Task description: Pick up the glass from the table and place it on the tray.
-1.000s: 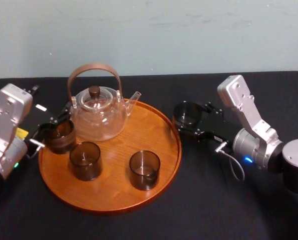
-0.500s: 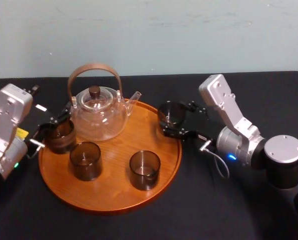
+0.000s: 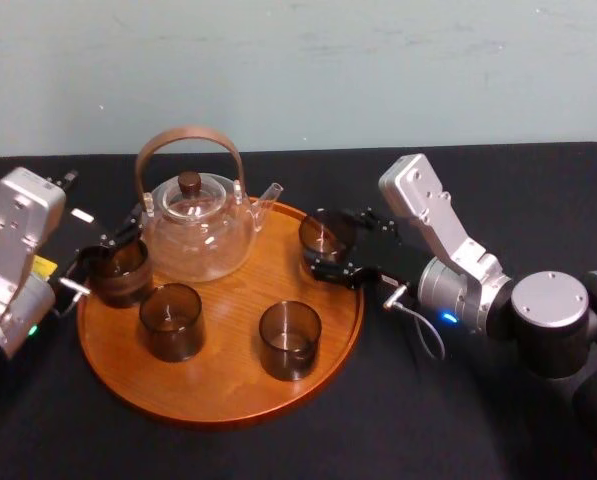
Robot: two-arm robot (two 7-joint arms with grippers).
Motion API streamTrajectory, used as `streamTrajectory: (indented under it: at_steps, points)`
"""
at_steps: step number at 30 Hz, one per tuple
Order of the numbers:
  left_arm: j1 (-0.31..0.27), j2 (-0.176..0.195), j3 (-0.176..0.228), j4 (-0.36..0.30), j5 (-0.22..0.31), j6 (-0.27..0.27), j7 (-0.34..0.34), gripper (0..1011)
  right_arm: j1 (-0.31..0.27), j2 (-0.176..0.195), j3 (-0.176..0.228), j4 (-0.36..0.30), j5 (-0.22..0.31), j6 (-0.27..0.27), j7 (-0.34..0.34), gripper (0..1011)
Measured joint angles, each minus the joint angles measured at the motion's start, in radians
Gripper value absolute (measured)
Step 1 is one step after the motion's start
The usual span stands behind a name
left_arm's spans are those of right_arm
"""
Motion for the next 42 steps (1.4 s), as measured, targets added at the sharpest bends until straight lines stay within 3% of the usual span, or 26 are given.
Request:
streamTrajectory:
  at_steps: [22, 37, 42]
  points:
    - [0.0, 0.0, 0.0, 0.0, 0.0, 0.0, 0.0, 1001, 0.006, -0.013, -0.035, 0.034, -0.032, -0.008, 0.007, 906]
    - [0.0, 0.0, 0.0, 0.0, 0.0, 0.0, 0.0, 1001, 0.006, -0.014, -0.035, 0.034, -0.036, -0.008, 0.004, 908]
    - [0.0, 0.0, 0.0, 0.0, 0.0, 0.0, 0.0, 1001, 0.005, -0.013, -0.035, 0.034, -0.035, -0.007, 0.005, 1002]
